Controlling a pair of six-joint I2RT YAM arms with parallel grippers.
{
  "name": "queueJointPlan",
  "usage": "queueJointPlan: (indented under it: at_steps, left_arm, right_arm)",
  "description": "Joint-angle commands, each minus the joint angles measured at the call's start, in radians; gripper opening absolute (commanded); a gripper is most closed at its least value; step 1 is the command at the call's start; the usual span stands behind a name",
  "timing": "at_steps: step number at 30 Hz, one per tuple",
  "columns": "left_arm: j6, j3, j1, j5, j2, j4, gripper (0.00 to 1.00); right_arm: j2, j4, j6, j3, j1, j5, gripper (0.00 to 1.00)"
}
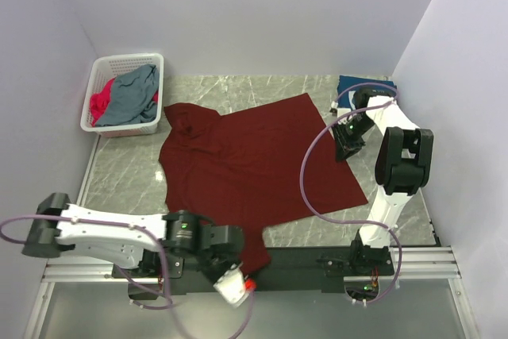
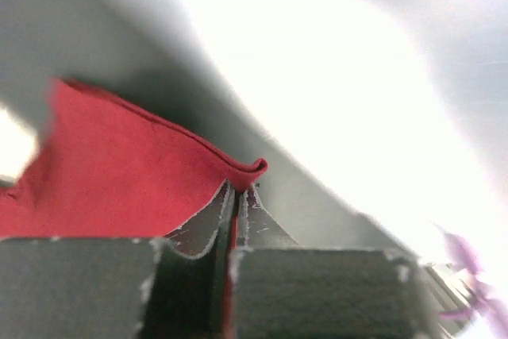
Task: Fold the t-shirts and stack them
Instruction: Flatten the tshirt out
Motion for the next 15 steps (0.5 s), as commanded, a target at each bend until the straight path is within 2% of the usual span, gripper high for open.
queueJointPlan:
  at_steps: [1, 2, 3, 4, 6, 8, 11, 14, 15]
  left_arm:
    - [0.040, 0.085, -0.084, 0.270, -0.026, -0.172, 0.05]
    - [0.083, 0.092, -0.109, 0.301, -0.026, -0.245, 0.14]
    - [0.113, 0.102, -0.138, 0.324, -0.029, -0.275, 0.28]
    - [0.129, 0.102, -0.171, 0.321, -0.048, -0.286, 0.68]
    - [0.123, 0.102, -0.193, 0.286, -0.062, -0.287, 0.91]
    - [0.114, 0.109, -0.195, 0.260, -0.069, -0.298, 0.93]
    - [0.054, 0.125, -0.167, 0.168, -0.085, -0.286, 0.82]
    - [0.020, 0.145, 0.018, 0.137, -0.125, -0.258, 0.76]
    - [0.019, 0.160, 0.172, 0.140, -0.130, -0.254, 0.72]
  right_arm:
    - [-0.027, 0.006, 0.001, -0.024, 0.025, 0.022, 0.30]
    - [-0.030, 0.006, -0.002, -0.032, 0.029, 0.033, 0.30]
    - [-0.034, 0.007, -0.004, -0.033, 0.040, 0.042, 0.29]
    - [-0.037, 0.004, -0.005, -0.033, 0.043, 0.060, 0.30]
    - [-0.041, 0.003, -0.015, -0.026, 0.054, 0.074, 0.30]
    - [-0.036, 0.003, -0.021, -0.009, 0.060, 0.099, 0.30]
    - [-0.013, 0.004, -0.025, 0.028, 0.066, 0.123, 0.30]
    - [0.021, 0.018, -0.018, 0.075, 0.111, 0.149, 0.29]
    - [0.042, 0.023, -0.015, 0.086, 0.118, 0.154, 0.29]
